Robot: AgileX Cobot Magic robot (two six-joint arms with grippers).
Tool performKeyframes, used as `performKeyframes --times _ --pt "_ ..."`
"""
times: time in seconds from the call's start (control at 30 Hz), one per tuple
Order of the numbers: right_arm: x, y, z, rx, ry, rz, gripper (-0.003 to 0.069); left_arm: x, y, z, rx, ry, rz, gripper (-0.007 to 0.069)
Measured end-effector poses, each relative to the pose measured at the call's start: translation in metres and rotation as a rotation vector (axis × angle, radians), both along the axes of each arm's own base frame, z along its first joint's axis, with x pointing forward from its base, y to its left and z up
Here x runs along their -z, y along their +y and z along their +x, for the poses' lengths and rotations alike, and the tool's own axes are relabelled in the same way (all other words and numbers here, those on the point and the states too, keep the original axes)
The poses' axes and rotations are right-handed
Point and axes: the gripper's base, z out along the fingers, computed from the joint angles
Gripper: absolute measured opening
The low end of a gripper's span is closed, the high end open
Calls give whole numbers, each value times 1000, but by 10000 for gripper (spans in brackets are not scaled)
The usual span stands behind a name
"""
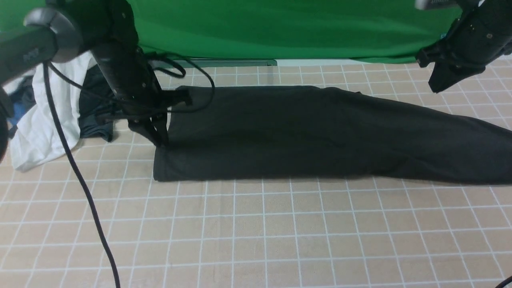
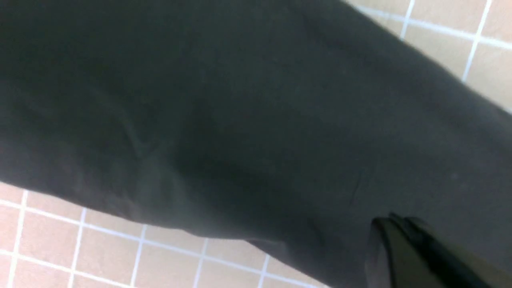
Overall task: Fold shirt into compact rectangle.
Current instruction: 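Pull the folded dark garment lengthwise by its ends to straighten it flat on the table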
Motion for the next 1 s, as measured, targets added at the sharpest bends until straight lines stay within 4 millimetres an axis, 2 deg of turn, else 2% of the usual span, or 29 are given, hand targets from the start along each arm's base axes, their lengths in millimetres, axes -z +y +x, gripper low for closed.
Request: performKeyframes --times 0.03,0.1,0.2,0.23,0.37,0.4,0.43,0.53,0.73,0.87,0.9,0.93,1.0 --pt "-7 0 -3 0 -16 1 24 -14 1 0 -1 -41 1 88" --pt "-16 0 -7 0 -39 2 24 -27 1 -2 -10 -73 -6 157" --pt "-23 -1 -11 0 -55 4 24 -26 0 -2 -33 -65 -9 293" --pt "-24 -1 -11 0 -58 5 24 -22 0 -1 -46 -53 -9 332" --pt "-24 -1 -11 3 -58 6 24 15 0 3 -71 44 6 540" --pt "-24 -1 -11 3 -58 6 24 18 0 4 -71 51 6 548" --pt "-24 -1 -11 3 -58 6 24 28 -1 5 -73 76 9 598" --pt "-24 -1 -11 6 -58 7 24 48 -2 7 -79 122 1 659" --pt "-24 -1 -11 6 -58 6 24 56 -7 10 -94 147 -54 652" --pt "-24 -1 -11 7 -57 6 24 57 -10 10 -108 153 -92 531" --pt "-24 -1 -11 8 -57 7 24 58 -10 10 -109 155 -92 523" --pt "-24 -1 -11 9 -57 7 24 58 -11 11 -113 157 -106 450" --pt "-24 -1 -11 10 -57 7 24 59 -12 11 -116 158 -121 355"
